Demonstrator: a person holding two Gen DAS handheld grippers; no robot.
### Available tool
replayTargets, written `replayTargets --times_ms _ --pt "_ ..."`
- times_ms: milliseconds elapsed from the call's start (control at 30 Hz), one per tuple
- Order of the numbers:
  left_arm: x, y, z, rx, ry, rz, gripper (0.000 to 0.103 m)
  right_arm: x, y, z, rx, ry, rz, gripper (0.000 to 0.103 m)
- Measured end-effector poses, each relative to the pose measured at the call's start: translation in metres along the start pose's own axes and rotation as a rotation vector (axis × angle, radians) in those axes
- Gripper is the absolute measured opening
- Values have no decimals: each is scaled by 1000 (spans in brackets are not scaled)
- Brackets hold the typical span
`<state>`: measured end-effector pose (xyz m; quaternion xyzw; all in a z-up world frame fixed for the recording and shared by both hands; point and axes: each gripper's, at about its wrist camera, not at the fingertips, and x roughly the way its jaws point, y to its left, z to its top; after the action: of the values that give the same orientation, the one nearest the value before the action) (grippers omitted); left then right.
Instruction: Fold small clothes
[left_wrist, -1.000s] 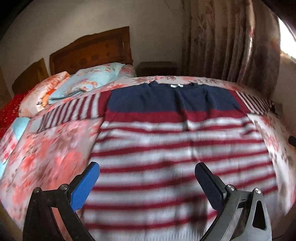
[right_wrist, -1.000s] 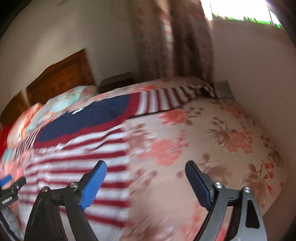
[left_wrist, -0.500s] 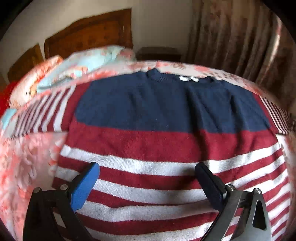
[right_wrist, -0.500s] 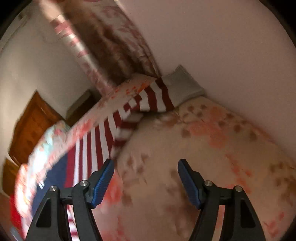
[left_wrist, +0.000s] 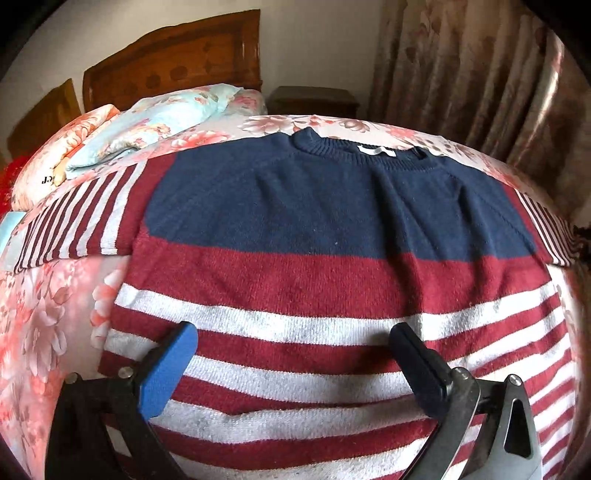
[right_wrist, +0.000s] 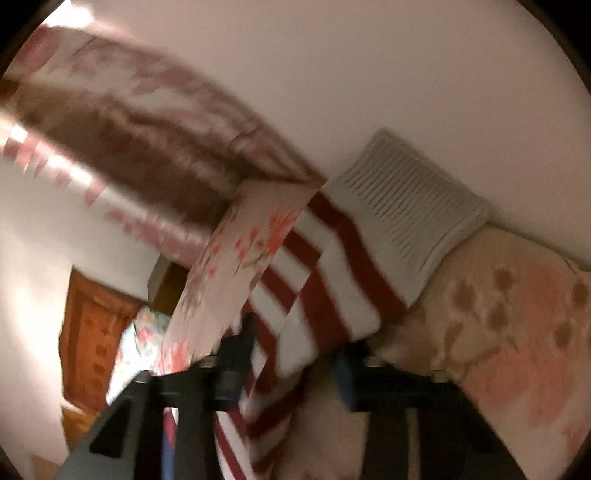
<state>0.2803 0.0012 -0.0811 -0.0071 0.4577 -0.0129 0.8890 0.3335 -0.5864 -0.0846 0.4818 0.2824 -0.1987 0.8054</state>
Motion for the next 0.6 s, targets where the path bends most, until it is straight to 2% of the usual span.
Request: replayTargets --times_ms 100,133,167,267,300,367,467,500,567,600 --pt "-1 1 0 9 -1 -14 103 -1 -8 4 53 -13 11 5" --pt "-2 2 -1 6 -4 -22 103 -8 -2 2 16 -52 22 5" --pt "-2 4 -2 0 -8 -30 103 -17 10 -4 -46 -86 29 5" --pt "-6 11 -3 -35 -27 -74 103 -43 81 -42 -396 -166 59 5" --pt "-7 14 -3 -51 -33 -89 103 -53 116 -69 -565 -183 89 5" --pt "-9 20 -3 -82 -47 -128 103 -65 161 -121 -804 -188 142 5" --pt "-13 28 -3 -124 -63 -176 103 -70 214 -238 -1246 -155 174 5" --pt "-13 30 -4 -132 -66 -191 103 -67 223 -283 -1416 -146 153 5" --pt "-15 33 -4 -144 -69 -213 103 -55 220 -365 -1751 -184 55 4" --pt "-15 34 -4 -149 -70 -225 103 -54 213 -392 -1855 -199 29 4"
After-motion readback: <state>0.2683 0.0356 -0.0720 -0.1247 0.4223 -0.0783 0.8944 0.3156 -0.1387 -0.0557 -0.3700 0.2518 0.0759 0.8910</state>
